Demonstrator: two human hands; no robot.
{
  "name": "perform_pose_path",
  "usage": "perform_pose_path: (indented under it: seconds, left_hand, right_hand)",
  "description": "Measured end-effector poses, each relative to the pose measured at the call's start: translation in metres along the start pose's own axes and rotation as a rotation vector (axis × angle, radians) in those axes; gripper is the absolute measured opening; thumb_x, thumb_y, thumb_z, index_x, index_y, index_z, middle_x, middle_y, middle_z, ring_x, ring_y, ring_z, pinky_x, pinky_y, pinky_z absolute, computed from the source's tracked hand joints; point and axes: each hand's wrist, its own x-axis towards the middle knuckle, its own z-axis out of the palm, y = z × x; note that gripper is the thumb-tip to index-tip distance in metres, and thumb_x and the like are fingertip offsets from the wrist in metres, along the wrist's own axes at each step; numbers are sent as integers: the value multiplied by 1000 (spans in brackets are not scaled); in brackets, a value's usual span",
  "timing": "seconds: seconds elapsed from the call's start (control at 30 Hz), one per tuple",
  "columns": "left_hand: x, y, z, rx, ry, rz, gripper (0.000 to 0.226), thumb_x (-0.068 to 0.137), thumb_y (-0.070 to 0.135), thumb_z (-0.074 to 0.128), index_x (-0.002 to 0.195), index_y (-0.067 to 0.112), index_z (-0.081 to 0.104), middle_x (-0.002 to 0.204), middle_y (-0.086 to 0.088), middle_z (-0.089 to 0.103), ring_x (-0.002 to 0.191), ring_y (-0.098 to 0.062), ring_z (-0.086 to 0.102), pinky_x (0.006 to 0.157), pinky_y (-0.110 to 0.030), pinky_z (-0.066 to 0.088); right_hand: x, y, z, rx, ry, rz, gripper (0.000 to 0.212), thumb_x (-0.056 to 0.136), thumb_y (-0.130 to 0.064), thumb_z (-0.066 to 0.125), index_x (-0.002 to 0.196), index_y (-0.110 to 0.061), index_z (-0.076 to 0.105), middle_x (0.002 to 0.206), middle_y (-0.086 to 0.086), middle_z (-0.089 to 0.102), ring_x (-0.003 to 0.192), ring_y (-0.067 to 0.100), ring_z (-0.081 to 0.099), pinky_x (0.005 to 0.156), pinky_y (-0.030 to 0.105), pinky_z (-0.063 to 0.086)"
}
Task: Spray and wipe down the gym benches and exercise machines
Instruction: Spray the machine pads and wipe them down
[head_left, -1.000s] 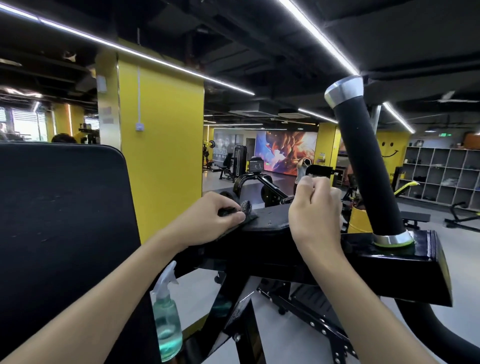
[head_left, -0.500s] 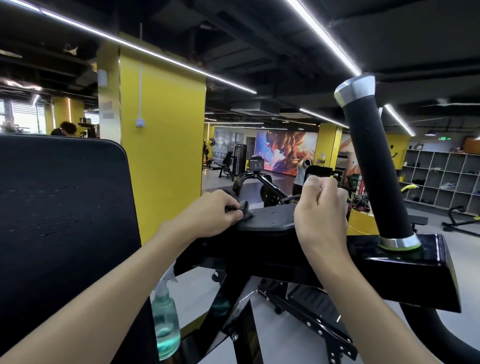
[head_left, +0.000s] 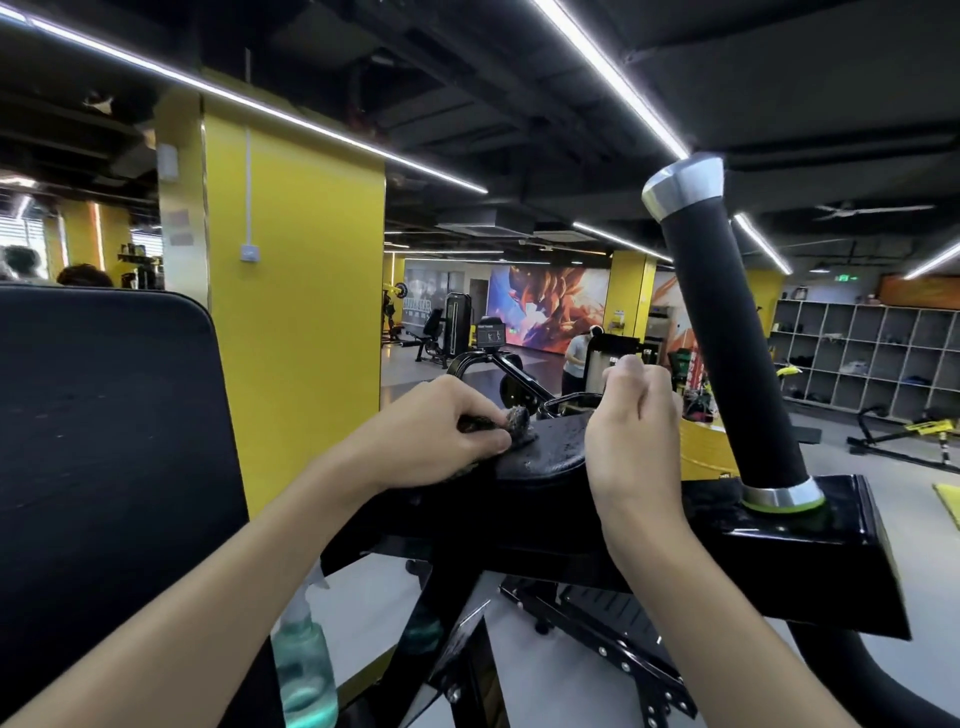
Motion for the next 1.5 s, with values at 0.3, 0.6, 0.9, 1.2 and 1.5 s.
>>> perform_pose_path:
  seconds: [0.3, 0.6, 0.9, 1.2, 1.5]
  left_hand:
    - [16, -13, 5, -25, -14, -34, 15, 95, 30, 66, 90, 21, 77, 89, -4, 74, 78, -10, 62, 80, -30, 51]
    - [34, -15, 11, 101, -9, -108, 18, 94, 31, 67, 92, 16, 77, 90, -5, 74, 83, -17, 64, 80, -30, 50]
    - [44, -27, 16, 243, 31, -187, 19, 93, 34, 66, 95, 18, 77, 98, -5, 75, 95, -26, 66, 86, -38, 54]
    - [55, -29, 20, 163, 15, -151, 19, 92, 35, 67, 85, 18, 74, 86, -5, 74, 83, -25, 66, 78, -34, 52]
    - [68, -30, 23, 63, -15, -146, 27, 91, 34, 70, 84, 9, 71, 73, -7, 68, 65, -19, 55, 62, -29, 44]
  right_hand:
    - [-2, -1, -1, -21, -7, -18, 33, 105, -43, 24, 97, -22, 48, 116, 1, 47, 110, 22, 45, 109, 51, 32]
    - [-3, -3, 0, -27, -12, -33, 30, 105, -42, 23, 85, -29, 41, 113, -1, 46, 108, 21, 45, 109, 52, 31]
    - [-4, -3, -1, -23, -20, -38, 28, 105, -42, 23, 89, -30, 43, 106, -9, 43, 108, 19, 45, 111, 51, 29]
    - [-4, -2, -1, 1, -9, -38, 29, 105, -42, 25, 89, -30, 45, 109, -5, 46, 110, 21, 46, 109, 51, 32]
    - [-2, 0, 1, 35, 14, -44, 31, 105, -43, 24, 87, -29, 44, 110, -4, 49, 112, 21, 47, 109, 52, 33]
